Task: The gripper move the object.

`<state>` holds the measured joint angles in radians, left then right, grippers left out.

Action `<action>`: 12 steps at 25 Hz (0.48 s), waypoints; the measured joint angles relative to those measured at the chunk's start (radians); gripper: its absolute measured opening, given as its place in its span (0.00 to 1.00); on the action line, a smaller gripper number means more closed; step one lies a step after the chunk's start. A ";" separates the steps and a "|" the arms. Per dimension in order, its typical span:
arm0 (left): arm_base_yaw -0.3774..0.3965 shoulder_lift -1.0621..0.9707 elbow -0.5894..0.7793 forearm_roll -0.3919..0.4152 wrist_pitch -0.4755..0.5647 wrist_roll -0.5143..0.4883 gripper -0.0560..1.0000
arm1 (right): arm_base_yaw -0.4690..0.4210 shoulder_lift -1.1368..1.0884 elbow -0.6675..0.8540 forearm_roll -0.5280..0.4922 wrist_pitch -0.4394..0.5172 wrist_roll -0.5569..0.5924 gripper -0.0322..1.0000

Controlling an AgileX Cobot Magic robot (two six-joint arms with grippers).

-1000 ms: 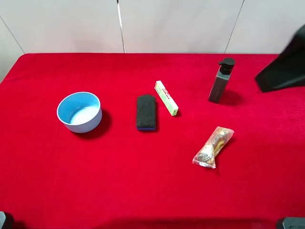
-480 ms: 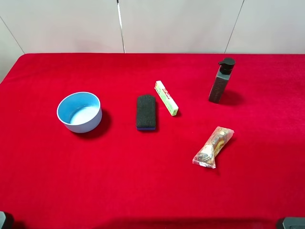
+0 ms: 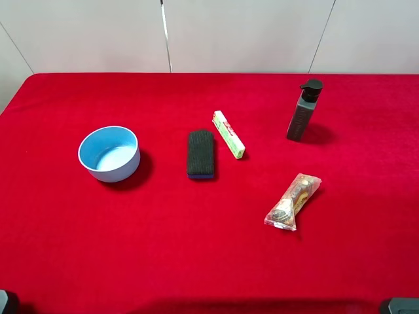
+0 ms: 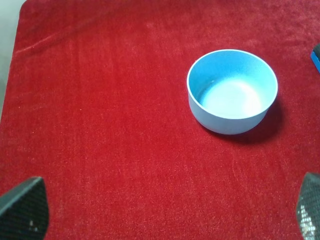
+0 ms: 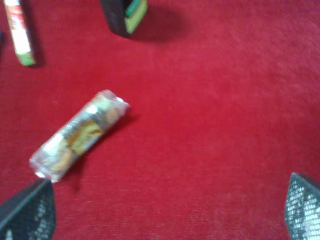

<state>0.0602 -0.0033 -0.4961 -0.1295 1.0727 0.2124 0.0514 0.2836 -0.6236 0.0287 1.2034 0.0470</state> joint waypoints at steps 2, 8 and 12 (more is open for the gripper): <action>0.000 0.000 0.000 0.000 0.000 0.000 0.99 | -0.005 -0.062 0.036 -0.018 -0.031 0.000 0.70; 0.000 0.000 0.000 0.000 0.000 0.000 0.99 | -0.005 -0.248 0.111 -0.075 -0.149 -0.003 0.70; 0.000 0.000 0.000 0.000 0.000 0.000 0.99 | -0.005 -0.287 0.124 -0.076 -0.171 -0.003 0.70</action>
<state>0.0602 -0.0033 -0.4961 -0.1295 1.0727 0.2124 0.0464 -0.0037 -0.4991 -0.0475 1.0328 0.0435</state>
